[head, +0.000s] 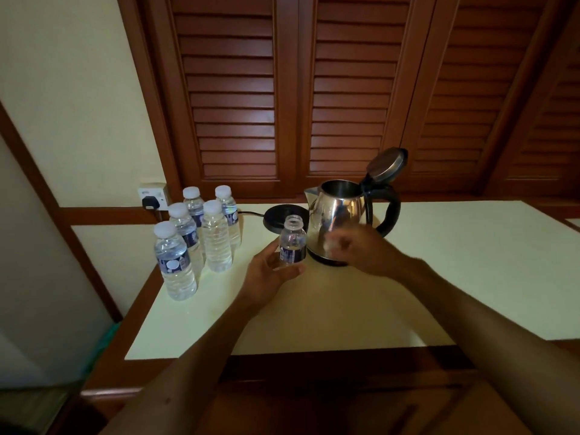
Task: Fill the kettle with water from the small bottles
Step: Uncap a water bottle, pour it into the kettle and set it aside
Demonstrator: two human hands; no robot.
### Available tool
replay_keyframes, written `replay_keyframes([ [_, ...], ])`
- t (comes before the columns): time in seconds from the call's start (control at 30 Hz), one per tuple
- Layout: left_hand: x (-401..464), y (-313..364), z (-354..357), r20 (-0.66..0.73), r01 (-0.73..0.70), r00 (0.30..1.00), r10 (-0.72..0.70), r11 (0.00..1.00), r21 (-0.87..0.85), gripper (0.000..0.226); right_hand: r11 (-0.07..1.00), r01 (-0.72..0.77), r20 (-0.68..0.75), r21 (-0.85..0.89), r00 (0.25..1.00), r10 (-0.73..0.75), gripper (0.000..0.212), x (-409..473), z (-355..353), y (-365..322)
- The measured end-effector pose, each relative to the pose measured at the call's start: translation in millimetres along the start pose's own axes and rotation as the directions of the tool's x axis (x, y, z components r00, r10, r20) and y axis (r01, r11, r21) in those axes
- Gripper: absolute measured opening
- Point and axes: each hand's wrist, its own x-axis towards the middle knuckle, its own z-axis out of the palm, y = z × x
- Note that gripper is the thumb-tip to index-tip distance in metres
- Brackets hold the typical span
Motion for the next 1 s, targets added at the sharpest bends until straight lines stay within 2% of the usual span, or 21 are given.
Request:
replay_keyframes([
  [0.07,1,0,-1,0.012,0.008,1.000,-0.007,0.999,-0.035,0.058,0.999,0.047,-0.107,0.020,0.993,-0.045,0.024,23,-15,-22],
  [0.13,1,-1,-1,0.013,0.017,1.000,-0.016,0.999,-0.046,0.058,0.995,0.093,-0.115,0.047,0.989,-0.087,0.031,43,-25,-42],
  [0.37,1,-2,-4,0.034,-0.007,0.999,0.010,0.997,-0.072,0.057,0.975,0.203,0.095,-0.090,0.976,-0.195,0.032,67,-21,-58],
  [0.53,3,-6,-4,0.042,-0.014,0.999,0.017,0.997,-0.073,0.056,0.967,0.206,0.130,-0.151,0.974,-0.187,0.031,70,-22,-58],
  [0.63,5,-7,-5,0.056,-0.019,0.998,0.024,0.996,-0.082,0.054,0.951,0.190,0.163,-0.242,0.975,-0.153,0.021,71,-20,-60],
  [0.7,5,-7,-5,0.064,-0.010,0.998,0.015,0.996,-0.084,0.053,0.925,0.190,0.189,-0.331,0.973,-0.132,0.017,71,-21,-64],
  [0.8,5,-6,-5,0.063,-0.007,0.998,0.012,0.998,-0.064,0.050,0.879,0.213,0.207,-0.427,0.969,-0.134,0.021,70,-22,-73],
  [0.93,4,-4,-5,0.061,-0.018,0.998,0.021,0.998,-0.061,0.044,0.686,0.358,0.295,-0.634,0.931,-0.214,0.020,70,-18,-74],
  [1.0,3,-3,-4,0.060,-0.021,0.998,0.026,0.997,-0.072,0.045,0.643,0.376,0.261,-0.667,0.926,-0.271,0.025,69,-13,-72],
])
